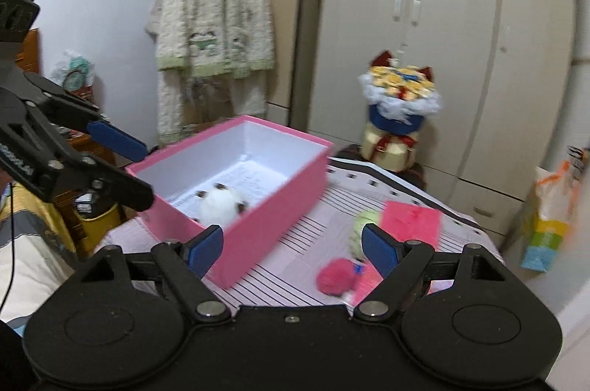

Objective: Organize soft objects
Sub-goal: 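Move the left tool to the pink envelope and grasp its end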

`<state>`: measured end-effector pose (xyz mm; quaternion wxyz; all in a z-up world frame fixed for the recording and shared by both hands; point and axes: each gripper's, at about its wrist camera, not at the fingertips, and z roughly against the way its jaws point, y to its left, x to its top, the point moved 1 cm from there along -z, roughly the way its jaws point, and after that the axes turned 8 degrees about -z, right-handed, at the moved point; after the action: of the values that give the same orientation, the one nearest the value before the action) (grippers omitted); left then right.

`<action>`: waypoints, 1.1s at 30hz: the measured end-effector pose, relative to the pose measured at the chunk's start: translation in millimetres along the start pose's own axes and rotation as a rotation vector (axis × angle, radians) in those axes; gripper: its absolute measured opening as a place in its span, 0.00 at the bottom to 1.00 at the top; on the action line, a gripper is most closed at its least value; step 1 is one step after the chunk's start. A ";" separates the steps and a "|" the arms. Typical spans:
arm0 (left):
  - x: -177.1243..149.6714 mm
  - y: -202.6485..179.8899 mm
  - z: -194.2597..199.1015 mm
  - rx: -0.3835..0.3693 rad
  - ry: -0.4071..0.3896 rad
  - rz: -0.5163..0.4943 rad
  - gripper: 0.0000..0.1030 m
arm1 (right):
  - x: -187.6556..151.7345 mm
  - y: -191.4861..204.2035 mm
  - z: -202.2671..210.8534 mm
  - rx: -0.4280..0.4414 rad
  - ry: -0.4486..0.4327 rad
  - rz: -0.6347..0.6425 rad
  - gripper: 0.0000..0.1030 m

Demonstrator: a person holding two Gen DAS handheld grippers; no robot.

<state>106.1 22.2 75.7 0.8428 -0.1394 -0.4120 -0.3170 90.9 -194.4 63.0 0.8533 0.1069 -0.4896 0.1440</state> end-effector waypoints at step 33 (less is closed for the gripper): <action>27.6 -38.2 -195.9 0.000 -0.055 0.130 0.74 | -64.3 -113.3 -102.5 -0.095 -0.064 -0.131 0.86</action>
<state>212.7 -115.6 -25.4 0.8499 -0.1746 -0.4252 -0.2577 182.3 -276.3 -48.4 0.8491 0.1026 -0.5146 0.0610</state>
